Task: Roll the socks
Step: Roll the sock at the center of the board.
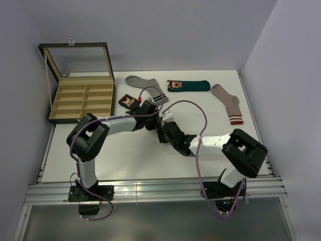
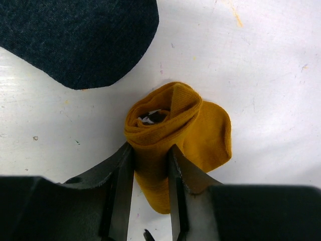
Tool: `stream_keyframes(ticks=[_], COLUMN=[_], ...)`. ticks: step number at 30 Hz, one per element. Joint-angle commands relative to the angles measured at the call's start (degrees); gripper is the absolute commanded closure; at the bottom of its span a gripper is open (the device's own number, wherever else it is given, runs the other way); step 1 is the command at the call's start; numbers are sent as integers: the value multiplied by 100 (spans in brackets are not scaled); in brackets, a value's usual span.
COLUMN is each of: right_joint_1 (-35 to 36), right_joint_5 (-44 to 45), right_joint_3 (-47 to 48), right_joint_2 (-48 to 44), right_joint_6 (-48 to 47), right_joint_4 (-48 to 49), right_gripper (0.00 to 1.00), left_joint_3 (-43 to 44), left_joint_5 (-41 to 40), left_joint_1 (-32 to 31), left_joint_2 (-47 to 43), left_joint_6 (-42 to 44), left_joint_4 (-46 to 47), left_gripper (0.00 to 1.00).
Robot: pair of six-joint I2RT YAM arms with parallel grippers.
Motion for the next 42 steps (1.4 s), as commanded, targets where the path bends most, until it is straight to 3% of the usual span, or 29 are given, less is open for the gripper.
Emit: stream_keyframes(ticks=[1, 10, 16, 18, 19, 21, 22, 25, 30, 37, 42], right_joint_1=[118, 162, 145, 136, 119, 101, 57, -170, -838, -1813, -2271], right_joint_5=[547, 863, 1013, 952, 908, 715, 619, 127, -1410, -3404, -4091], right_joint_3=[332, 631, 798, 982, 1026, 1009, 948, 764, 281, -379, -748], right_joint_2=[251, 937, 1192, 1385, 1421, 1430, 1360, 1089, 596, 515, 814], right_joint_6=[-316, -142, 420, 571, 667, 738, 782, 948, 1370, 2257, 2794], right_joint_4=[319, 4, -919, -1402, -1525, -1641, -1641, -1545, -1123, -70, 660], right_gripper=[47, 50, 55, 61, 70, 80, 90, 100, 100, 100, 100], left_joint_3=[-48, 5, 92, 128, 145, 180, 181, 146, -91, -443, -811], left_joint_5=[-97, -61, -17, -9, -17, -17, -17, -122, -219, -36, 27], left_joint_1=[-78, -69, -77, -69, -69, -69, -69, -42, 107, 204, 195], left_joint_2=[280, 272, 219, 193, 158, 114, 61, -106, -553, -923, -1108], left_joint_6=[240, 257, 257, 249, 240, 214, 187, 47, -348, -586, -692], left_joint_4=[-665, -736, -823, -841, -859, -876, -859, -867, -683, -113, 335], left_gripper=[66, 67, 66, 66, 66, 65, 62, 52, 34, 29, 24])
